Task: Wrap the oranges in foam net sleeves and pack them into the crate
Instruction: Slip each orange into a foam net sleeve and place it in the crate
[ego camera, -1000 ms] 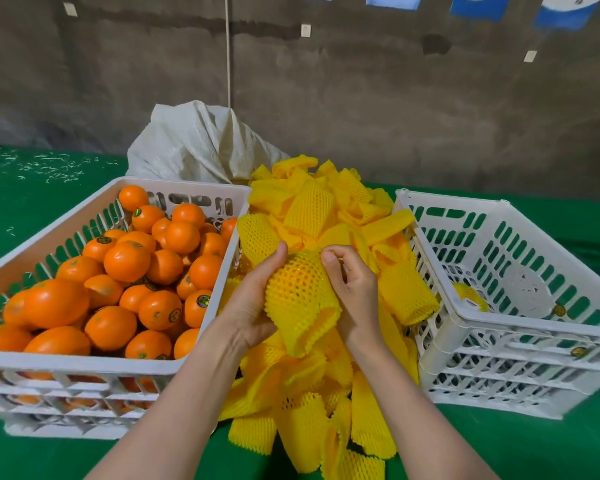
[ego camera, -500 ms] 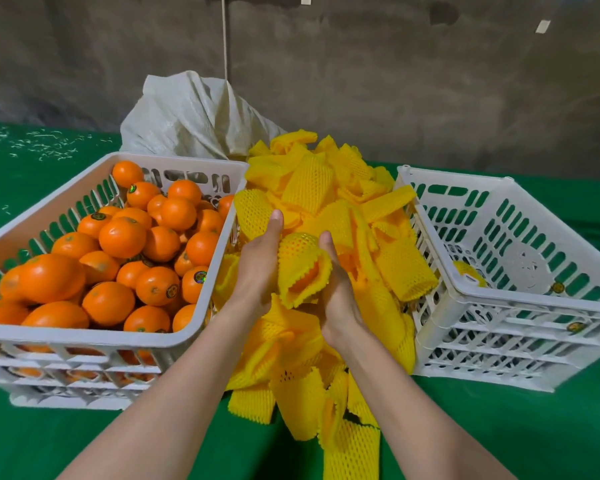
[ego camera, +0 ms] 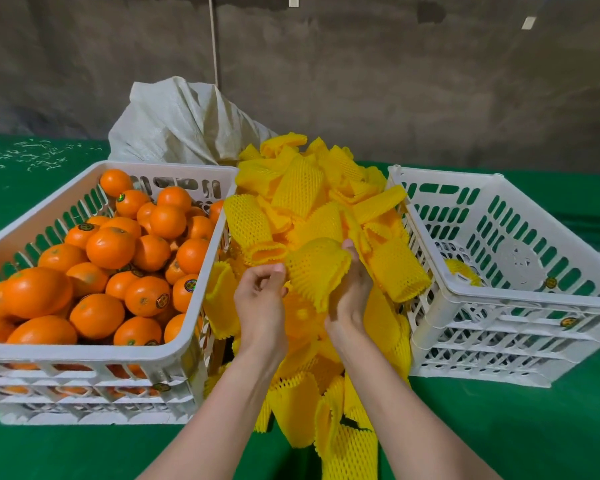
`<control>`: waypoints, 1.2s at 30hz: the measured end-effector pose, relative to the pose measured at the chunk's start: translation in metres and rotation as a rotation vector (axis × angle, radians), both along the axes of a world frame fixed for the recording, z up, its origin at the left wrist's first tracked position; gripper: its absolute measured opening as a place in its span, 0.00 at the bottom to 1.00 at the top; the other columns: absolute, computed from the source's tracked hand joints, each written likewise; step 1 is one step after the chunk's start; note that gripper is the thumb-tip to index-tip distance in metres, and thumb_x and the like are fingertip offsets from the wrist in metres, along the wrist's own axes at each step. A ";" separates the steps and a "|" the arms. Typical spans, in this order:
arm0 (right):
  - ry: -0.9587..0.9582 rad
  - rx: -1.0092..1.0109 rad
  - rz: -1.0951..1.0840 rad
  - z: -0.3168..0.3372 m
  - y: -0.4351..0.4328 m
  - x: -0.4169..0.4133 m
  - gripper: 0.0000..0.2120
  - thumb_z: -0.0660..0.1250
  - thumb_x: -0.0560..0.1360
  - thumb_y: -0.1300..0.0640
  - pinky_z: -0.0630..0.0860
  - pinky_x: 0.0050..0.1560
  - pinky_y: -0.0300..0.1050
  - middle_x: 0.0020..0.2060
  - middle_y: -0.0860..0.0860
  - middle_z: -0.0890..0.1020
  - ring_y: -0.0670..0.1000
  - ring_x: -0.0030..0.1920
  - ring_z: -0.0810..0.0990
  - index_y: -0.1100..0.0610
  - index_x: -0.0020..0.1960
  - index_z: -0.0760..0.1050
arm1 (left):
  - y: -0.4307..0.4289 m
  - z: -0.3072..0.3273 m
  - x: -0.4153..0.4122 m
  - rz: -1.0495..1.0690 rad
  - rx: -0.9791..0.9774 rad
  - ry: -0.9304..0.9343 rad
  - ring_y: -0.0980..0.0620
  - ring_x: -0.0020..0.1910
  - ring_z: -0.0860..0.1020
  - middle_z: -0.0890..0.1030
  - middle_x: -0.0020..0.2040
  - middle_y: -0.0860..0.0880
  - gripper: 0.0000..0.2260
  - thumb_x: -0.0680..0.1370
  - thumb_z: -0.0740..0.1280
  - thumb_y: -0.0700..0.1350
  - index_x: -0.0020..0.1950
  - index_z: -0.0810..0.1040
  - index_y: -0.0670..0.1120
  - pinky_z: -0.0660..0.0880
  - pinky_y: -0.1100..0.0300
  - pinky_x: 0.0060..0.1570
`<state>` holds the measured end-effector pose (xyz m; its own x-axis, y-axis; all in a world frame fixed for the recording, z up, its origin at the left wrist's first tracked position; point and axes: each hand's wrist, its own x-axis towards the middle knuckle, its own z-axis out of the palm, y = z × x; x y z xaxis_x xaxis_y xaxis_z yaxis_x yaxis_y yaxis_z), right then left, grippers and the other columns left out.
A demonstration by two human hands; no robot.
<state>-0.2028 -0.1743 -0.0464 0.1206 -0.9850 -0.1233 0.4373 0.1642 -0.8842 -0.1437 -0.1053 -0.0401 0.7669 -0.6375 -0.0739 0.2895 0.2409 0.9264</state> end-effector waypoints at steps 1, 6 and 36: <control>-0.041 -0.047 -0.052 0.000 0.000 0.001 0.16 0.62 0.78 0.52 0.74 0.51 0.59 0.33 0.48 0.81 0.60 0.45 0.79 0.48 0.33 0.78 | 0.000 0.001 -0.001 0.009 -0.010 0.020 0.54 0.38 0.71 0.73 0.38 0.49 0.05 0.78 0.66 0.39 0.42 0.75 0.45 0.68 0.59 0.42; 0.048 0.035 0.090 -0.002 0.008 -0.011 0.12 0.70 0.71 0.46 0.74 0.49 0.57 0.28 0.52 0.79 0.50 0.34 0.78 0.50 0.34 0.74 | -0.002 0.003 -0.001 -0.317 -0.040 0.179 0.54 0.46 0.81 0.84 0.49 0.49 0.12 0.75 0.66 0.45 0.56 0.77 0.42 0.74 0.57 0.47; -0.229 0.003 0.381 0.023 0.015 -0.012 0.15 0.60 0.74 0.54 0.75 0.41 0.44 0.34 0.58 0.80 0.56 0.39 0.79 0.58 0.35 0.80 | -0.027 0.010 0.026 -0.503 0.208 0.249 0.49 0.34 0.83 0.85 0.37 0.45 0.18 0.75 0.62 0.58 0.48 0.78 0.44 0.76 0.55 0.35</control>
